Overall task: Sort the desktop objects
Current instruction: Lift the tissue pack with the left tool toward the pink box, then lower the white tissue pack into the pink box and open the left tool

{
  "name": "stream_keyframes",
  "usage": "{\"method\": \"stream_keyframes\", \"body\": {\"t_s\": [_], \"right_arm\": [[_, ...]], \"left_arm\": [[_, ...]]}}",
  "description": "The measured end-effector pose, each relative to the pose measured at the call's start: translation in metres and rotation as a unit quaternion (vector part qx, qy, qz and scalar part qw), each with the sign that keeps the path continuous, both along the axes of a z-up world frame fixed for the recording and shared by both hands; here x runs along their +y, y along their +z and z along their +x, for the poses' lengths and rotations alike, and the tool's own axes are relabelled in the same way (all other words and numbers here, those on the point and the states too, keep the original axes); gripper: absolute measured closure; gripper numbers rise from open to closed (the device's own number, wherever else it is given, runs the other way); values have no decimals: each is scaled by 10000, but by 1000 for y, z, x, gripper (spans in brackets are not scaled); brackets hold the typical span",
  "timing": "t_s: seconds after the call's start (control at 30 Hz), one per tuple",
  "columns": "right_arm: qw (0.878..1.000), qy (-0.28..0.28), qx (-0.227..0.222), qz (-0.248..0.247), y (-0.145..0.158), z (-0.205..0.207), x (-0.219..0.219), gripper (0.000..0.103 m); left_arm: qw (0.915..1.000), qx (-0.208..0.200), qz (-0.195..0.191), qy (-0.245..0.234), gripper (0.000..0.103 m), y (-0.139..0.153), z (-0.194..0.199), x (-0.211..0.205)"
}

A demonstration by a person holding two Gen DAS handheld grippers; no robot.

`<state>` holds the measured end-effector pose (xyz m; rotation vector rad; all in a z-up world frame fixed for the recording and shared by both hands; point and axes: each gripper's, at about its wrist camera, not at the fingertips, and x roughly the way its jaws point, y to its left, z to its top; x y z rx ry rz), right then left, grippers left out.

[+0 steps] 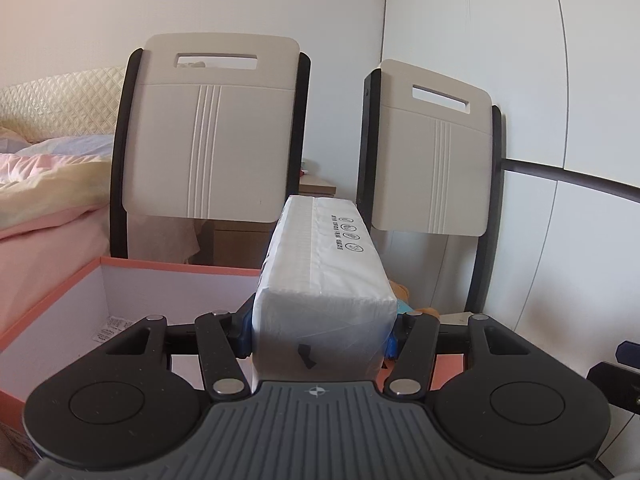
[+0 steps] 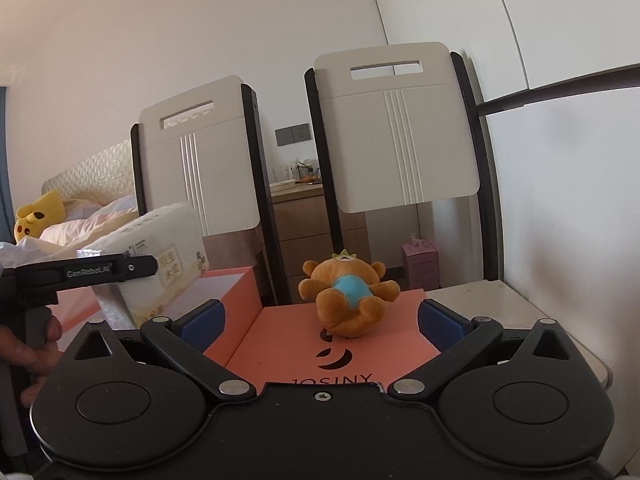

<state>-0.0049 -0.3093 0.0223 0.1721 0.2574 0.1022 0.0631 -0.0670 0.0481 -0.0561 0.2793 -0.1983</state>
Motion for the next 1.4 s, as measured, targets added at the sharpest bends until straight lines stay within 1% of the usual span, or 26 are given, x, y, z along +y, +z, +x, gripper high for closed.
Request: {"method": "stream_keyframes", "body": {"t_s": [0.1, 0.17, 0.23, 0.37, 0.47, 0.57, 0.7, 0.77, 0.87, 1.0, 1.07, 1.17, 1.23, 1.33, 1.4], "right_arm": [[9999, 19, -46, -94, 0, 13, 6, 1], [9997, 33, -159, -158, 0, 21, 12, 1], [9996, 58, -234, -115, 0, 30, 15, 1], [9988, 26, -420, -269, 2, 48, 24, 1], [9988, 79, -399, -268, 1, 62, 29, 1], [9985, 121, -419, -319, -6, 68, 32, 1], [9992, 118, -320, -211, -18, 73, 29, 1], [9996, 154, -191, -113, -22, 77, 26, 1], [9997, 196, -126, 29, -27, 80, 20, 1], [9997, 184, 50, 141, -32, 83, 20, 1], [9997, 189, 91, 147, -34, 83, 22, 1], [9997, 194, 127, 115, -35, 84, 24, 1], [9996, 197, 150, 93, -36, 85, 26, 1], [9996, 202, 186, 60, -37, 86, 28, 1], [9996, 206, 210, 39, -38, 87, 29, 1]], "left_arm": [[9999, 0, 99, 25, 43, 0, 3, 8], [9999, 51, 111, 20, 43, -2, 5, 13], [9999, 97, 121, 45, 43, -4, 8, 19], [9998, 127, 48, 137, 43, -7, 11, 32], [9998, 115, 38, 161, 43, -7, 14, 38], [9997, 209, -45, 140, 43, -6, 21, 41], [9995, 202, -50, 233, 43, -1, 31, 47], [9992, 181, -19, 345, 43, 3, 38, 52], [9985, 234, 6, 490, 43, 8, 50, 62], [9965, 313, 64, 772, 43, 6, 71, 79], [9949, 511, -67, 867, 43, 2, 83, 93], [9905, 945, -373, 927, 43, -2, 104, 113], [9878, 1120, -500, 954, 43, -1, 116, 122], [9875, 1086, -416, 1059, 43, -1, 126, 127], [9876, 1059, -363, 1097, 43, -6, 125, 126]]}}
